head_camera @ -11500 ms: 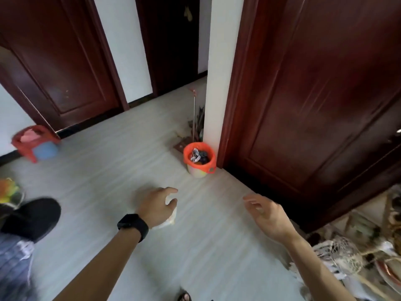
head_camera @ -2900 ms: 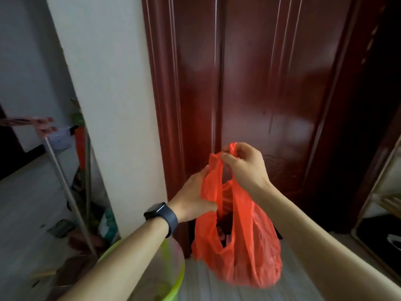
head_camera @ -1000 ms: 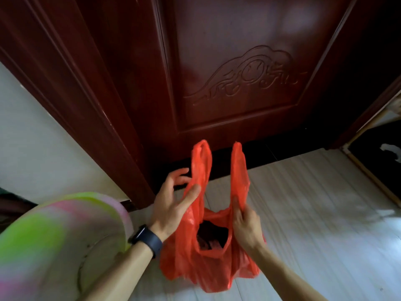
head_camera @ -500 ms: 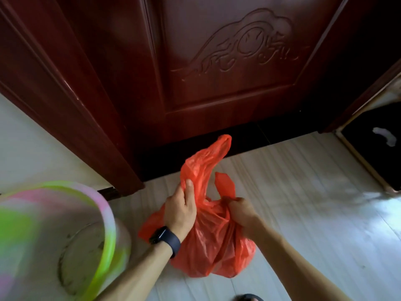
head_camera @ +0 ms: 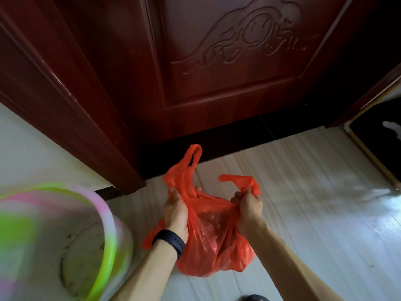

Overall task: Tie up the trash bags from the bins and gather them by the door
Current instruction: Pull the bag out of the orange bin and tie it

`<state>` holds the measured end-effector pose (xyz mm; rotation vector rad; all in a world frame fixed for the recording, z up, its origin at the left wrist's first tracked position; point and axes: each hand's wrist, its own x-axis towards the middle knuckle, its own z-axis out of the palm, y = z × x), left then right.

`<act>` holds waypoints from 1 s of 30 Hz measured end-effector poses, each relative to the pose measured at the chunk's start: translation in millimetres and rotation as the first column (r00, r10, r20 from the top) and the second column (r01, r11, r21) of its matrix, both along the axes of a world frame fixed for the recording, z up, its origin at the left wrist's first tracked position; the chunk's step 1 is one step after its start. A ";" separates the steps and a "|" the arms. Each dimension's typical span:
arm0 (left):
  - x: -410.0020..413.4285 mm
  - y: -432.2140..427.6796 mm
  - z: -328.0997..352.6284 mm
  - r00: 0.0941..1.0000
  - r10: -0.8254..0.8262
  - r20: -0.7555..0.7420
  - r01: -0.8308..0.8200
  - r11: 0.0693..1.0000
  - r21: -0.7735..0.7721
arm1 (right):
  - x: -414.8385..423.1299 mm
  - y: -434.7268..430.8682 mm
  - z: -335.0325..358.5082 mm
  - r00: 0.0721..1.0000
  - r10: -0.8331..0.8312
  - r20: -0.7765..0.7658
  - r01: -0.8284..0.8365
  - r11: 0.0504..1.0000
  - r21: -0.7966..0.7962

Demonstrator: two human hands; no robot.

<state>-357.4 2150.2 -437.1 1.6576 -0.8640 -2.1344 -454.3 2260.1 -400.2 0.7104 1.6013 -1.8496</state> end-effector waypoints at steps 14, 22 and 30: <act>21.4 6.5 22.6 0.978 0.018 -0.210 -0.003 0.997 0.071 | -5.6 60.7 10.1 0.688 0.696 -0.205 -0.702 0.710 0.057; 17.2 21.2 40.1 0.962 -0.093 -0.258 0.096 0.995 0.002 | 30.4 25.0 18.2 0.751 0.447 -0.486 -0.381 0.895 0.233; 14.5 38.0 38.8 0.959 -0.054 -0.278 0.069 0.996 0.047 | 6.4 13.2 -11.0 0.730 0.648 -0.217 -0.433 0.685 0.586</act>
